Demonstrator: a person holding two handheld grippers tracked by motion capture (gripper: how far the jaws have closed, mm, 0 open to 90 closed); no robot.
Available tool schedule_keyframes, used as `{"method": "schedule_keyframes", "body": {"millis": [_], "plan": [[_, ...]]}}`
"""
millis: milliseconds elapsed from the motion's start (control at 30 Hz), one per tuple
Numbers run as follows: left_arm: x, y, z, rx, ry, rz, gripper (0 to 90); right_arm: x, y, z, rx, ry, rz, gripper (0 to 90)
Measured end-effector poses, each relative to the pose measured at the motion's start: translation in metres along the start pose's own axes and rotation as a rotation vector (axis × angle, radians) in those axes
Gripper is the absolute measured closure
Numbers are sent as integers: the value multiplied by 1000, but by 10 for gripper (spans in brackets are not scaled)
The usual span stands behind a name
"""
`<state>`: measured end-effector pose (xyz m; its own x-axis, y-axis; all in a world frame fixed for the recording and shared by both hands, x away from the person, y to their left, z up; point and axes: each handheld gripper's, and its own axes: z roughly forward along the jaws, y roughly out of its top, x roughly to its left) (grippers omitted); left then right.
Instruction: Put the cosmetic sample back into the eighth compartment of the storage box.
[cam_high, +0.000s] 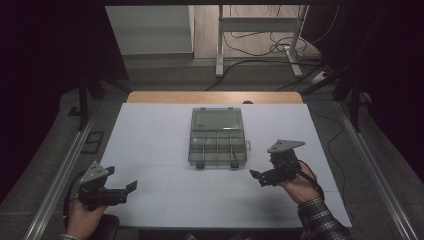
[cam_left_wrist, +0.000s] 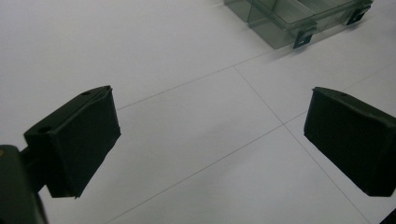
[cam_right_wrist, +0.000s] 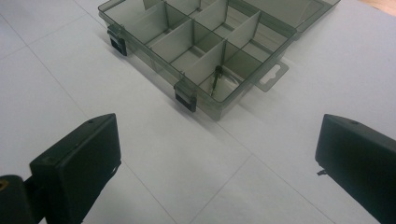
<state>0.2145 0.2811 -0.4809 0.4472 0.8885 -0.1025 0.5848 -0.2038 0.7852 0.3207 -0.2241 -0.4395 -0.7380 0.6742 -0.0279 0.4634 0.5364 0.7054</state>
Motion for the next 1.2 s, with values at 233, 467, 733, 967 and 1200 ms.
{"method": "schedule_keyframes", "body": {"millis": [233, 467, 733, 967, 1200], "plan": [[0, 0, 0, 0, 0, 1, 37, -4, -7, -2, -1, -17, 13, 0], [0, 0, 0, 0, 1, 2, 37, -6, -13, -7, -18, -21, 31, 6], [0, 0, 0, -1, 1, 1, 37, -9, -20, -13, -28, -27, 43, 19], [0, 0, 0, -1, 1, 1, 37, -13, -27, -19, -31, -32, 60, 26], [0, 0, 0, -1, 2, 1, 37, -16, -33, -27, -50, -42, 73, 28]]}}
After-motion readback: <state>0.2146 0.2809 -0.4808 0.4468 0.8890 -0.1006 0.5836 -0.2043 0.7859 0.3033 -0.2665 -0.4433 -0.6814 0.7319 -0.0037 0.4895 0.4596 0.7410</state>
